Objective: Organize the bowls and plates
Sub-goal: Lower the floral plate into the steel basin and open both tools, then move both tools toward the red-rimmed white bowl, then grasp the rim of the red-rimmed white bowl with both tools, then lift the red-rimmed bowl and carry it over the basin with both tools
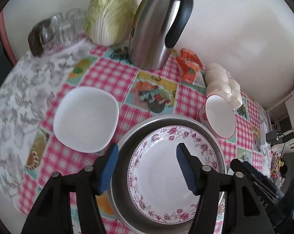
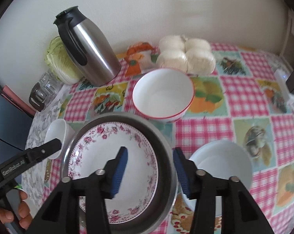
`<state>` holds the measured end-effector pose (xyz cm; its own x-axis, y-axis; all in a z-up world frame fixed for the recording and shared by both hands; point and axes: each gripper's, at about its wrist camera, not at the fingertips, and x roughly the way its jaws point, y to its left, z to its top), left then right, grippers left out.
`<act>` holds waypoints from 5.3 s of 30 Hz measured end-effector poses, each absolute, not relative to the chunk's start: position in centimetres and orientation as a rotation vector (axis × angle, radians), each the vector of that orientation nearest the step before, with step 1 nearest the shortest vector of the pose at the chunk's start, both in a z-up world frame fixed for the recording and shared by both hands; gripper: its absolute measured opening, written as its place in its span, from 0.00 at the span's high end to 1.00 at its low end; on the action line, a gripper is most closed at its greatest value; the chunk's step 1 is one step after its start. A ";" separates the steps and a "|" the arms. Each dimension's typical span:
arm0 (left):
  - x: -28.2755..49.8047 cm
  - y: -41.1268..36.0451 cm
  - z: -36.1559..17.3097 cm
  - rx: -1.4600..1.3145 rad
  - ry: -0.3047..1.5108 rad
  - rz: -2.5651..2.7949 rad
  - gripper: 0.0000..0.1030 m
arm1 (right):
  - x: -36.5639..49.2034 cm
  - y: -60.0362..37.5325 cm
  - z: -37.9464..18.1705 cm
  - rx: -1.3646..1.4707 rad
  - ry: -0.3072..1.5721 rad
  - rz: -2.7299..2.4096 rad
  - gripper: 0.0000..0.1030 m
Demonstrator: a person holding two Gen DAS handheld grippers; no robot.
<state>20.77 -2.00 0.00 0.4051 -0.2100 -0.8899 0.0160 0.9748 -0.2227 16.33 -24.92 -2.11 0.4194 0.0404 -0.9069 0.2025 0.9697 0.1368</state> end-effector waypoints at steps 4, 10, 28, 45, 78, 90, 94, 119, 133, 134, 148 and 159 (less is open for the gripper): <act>20.7 -2.2 1.0 -0.143 1.125 -0.113 0.27 | 16.0 -25.1 -0.7 0.208 1.099 -0.131 0.27; 20.2 -2.5 1.8 -0.078 1.098 -0.078 0.23 | 15.7 -25.2 0.9 0.147 1.057 -0.163 0.14; 20.1 -2.4 2.5 -0.023 1.037 -0.004 0.07 | 15.7 -23.9 1.5 0.093 1.026 -0.127 0.00; 20.0 -4.5 4.1 0.034 0.829 0.014 0.07 | 15.5 -25.9 3.3 0.161 0.853 -0.150 0.00; 24.3 -8.4 0.2 -0.008 0.835 -0.116 0.06 | 19.8 -32.4 -0.6 0.277 0.786 -0.209 0.00; 29.3 -11.4 -0.3 0.192 0.954 -0.147 0.06 | 21.6 -34.4 -3.2 0.361 0.851 -0.205 0.00; 30.6 -12.4 0.1 0.184 0.983 -0.176 0.06 | 22.0 -34.8 -4.1 0.379 0.873 -0.216 0.00; 33.2 -18.3 -7.5 0.195 1.146 -0.234 0.34 | 24.0 -35.1 -8.7 0.454 1.040 -0.206 0.31; 32.6 -20.1 -10.5 0.167 1.262 -0.295 0.79 | 24.7 -33.6 -10.7 0.465 1.120 -0.115 0.74; 32.6 -20.2 -10.6 0.165 1.264 -0.296 0.79 | 24.7 -33.6 -10.7 0.465 1.120 -0.115 0.74; 31.0 -20.5 -9.3 0.096 1.206 -0.351 0.87 | 23.6 -34.7 -9.7 0.490 1.074 -0.114 0.75; 28.0 -19.5 -3.7 0.001 1.114 -0.364 0.87 | 22.4 -34.7 -4.5 0.450 0.977 -0.101 0.75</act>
<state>28.00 -19.55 -3.73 0.3884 -0.2854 -0.8762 0.2868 0.9410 -0.1794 22.37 -34.71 -4.53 0.5629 0.1165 -0.8183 0.2818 0.9036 0.3226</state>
